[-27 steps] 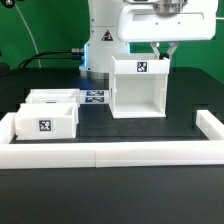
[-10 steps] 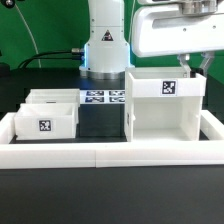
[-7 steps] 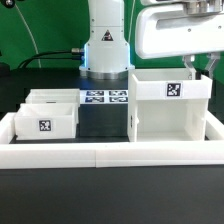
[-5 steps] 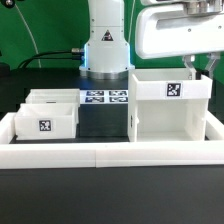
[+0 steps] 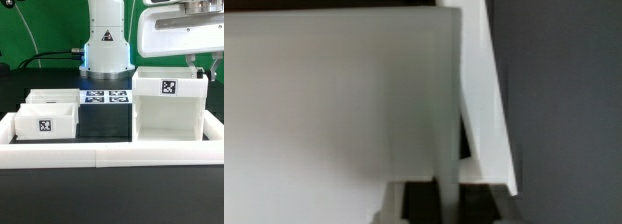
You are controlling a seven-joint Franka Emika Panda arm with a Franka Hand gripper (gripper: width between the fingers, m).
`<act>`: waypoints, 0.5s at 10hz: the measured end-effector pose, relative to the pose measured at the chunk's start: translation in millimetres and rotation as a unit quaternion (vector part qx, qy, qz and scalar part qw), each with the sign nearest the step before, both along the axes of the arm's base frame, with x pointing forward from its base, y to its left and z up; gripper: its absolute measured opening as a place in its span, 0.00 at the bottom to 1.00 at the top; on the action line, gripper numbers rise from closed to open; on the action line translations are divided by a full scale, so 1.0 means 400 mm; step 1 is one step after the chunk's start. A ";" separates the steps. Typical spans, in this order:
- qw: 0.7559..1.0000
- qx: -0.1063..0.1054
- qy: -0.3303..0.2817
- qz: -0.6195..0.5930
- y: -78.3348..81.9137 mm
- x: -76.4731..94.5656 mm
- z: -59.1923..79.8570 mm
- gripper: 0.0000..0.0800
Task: Assemble drawer
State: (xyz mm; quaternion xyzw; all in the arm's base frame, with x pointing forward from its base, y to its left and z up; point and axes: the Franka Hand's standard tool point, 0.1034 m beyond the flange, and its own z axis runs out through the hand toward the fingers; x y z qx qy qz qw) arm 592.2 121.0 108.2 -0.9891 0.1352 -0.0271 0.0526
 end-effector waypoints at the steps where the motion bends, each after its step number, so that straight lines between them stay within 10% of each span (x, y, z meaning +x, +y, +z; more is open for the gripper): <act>1: 1.000 0.004 0.002 -0.026 0.002 0.001 0.001 0.05; 5: 0.990 0.022 0.006 -0.136 -0.027 0.035 0.007 0.05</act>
Offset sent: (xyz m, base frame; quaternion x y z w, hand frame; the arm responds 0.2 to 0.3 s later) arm 0.0278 -0.0256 -0.0046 0.0022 -0.0116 0.1398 0.9901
